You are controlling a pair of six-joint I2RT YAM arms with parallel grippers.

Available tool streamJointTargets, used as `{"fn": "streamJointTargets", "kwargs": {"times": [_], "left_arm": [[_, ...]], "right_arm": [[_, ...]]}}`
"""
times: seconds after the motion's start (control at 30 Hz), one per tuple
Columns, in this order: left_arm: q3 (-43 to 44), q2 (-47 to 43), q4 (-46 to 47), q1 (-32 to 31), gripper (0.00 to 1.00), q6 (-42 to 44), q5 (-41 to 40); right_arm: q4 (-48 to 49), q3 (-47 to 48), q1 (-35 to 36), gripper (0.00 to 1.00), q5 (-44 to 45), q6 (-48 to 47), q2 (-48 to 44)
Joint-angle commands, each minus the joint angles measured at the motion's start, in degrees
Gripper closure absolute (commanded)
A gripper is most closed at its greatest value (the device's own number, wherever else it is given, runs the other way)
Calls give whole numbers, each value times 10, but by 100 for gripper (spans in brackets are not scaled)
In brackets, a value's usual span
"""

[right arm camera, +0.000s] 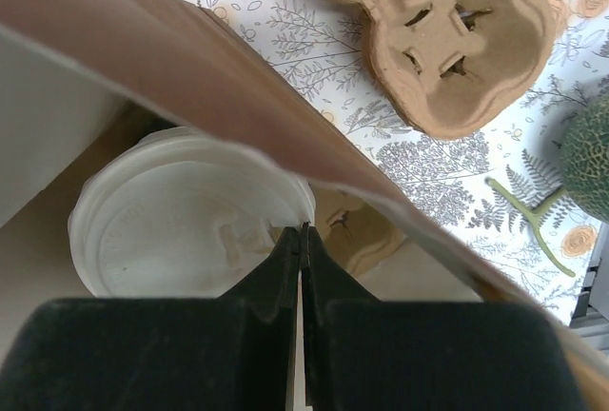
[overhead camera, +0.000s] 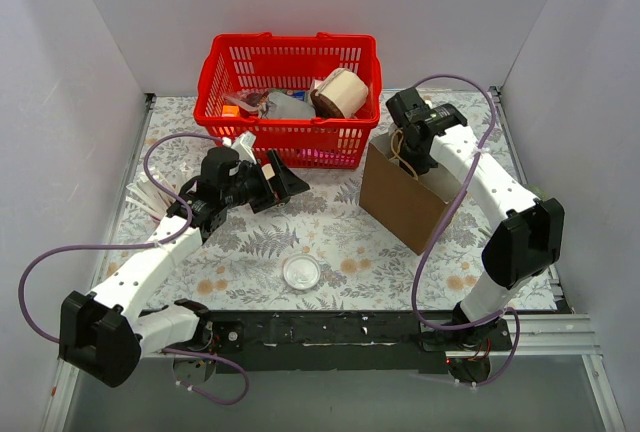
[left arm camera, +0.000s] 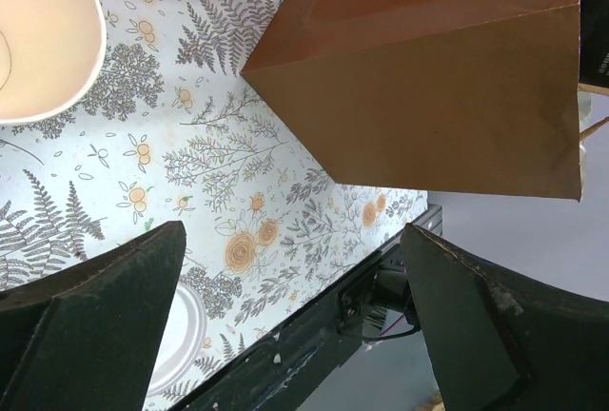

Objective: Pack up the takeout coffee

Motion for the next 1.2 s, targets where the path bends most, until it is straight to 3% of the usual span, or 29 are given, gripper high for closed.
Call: {"fn": "streamJointTargets", "kwargs": {"times": [0.0,0.6,0.63,0.73,0.9,1.17], "left_arm": [[-9,-19,-1,1,2,10,-1],[-16,-22,-1,2,2,9,0],[-18,-24,-2,2,2,8,-1],[-18,-25,-5,2,2,8,-2],[-17,-28,-13,2,2,9,-6],[-13,-37,-17,1,2,7,-8]], "right_arm": [[30,-14,2,99,-14,3,-8],[48,-32,3,98,-14,13,5],[50,-33,3,93,-14,13,6],[50,-36,3,92,-15,13,7],[50,-35,3,77,-13,15,2],[44,-22,3,65,-12,16,-8]]}}
